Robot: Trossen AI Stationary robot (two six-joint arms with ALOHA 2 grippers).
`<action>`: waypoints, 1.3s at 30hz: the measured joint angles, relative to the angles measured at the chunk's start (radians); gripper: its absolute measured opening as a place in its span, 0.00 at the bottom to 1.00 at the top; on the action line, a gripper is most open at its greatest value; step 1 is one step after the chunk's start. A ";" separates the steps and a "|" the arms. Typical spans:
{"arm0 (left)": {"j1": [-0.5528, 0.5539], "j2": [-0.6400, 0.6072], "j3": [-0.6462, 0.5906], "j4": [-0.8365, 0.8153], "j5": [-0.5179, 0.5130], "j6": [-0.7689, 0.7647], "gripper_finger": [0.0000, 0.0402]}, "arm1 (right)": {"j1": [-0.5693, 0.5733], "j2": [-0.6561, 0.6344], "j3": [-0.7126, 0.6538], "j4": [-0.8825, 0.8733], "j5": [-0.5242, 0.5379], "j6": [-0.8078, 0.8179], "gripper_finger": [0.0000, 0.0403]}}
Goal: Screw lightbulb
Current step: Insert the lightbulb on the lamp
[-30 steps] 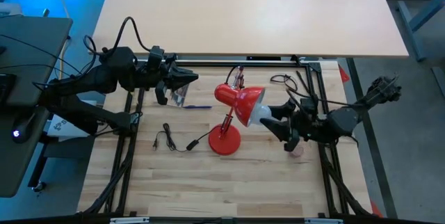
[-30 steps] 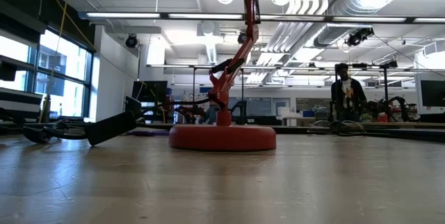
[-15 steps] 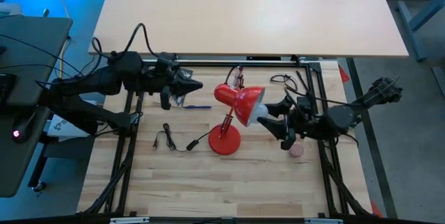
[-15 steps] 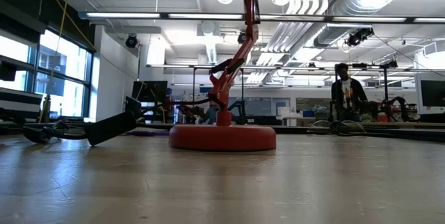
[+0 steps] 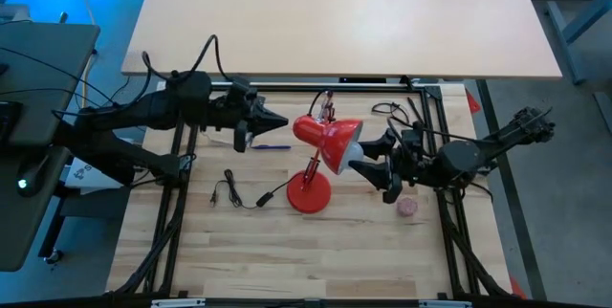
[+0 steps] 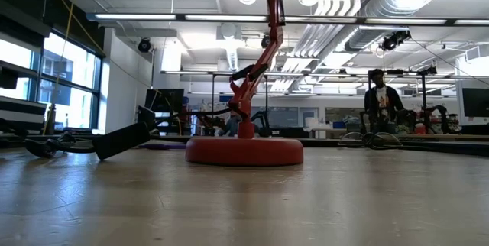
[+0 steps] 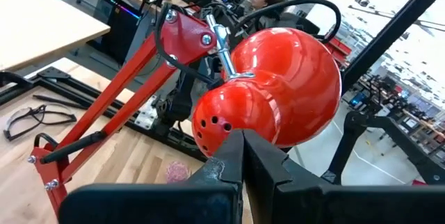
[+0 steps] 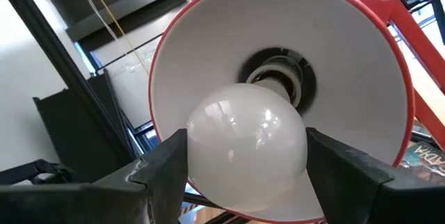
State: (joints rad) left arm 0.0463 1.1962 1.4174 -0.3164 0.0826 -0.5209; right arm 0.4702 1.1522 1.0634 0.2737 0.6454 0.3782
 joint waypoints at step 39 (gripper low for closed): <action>0.002 0.030 0.000 0.013 0.074 0.030 0.00 | -0.011 0.032 0.000 0.033 0.078 0.117 0.62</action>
State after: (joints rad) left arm 0.0483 1.2259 1.4174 -0.3030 0.1568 -0.4910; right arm 0.4587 1.1847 1.0637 0.3070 0.7235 0.4954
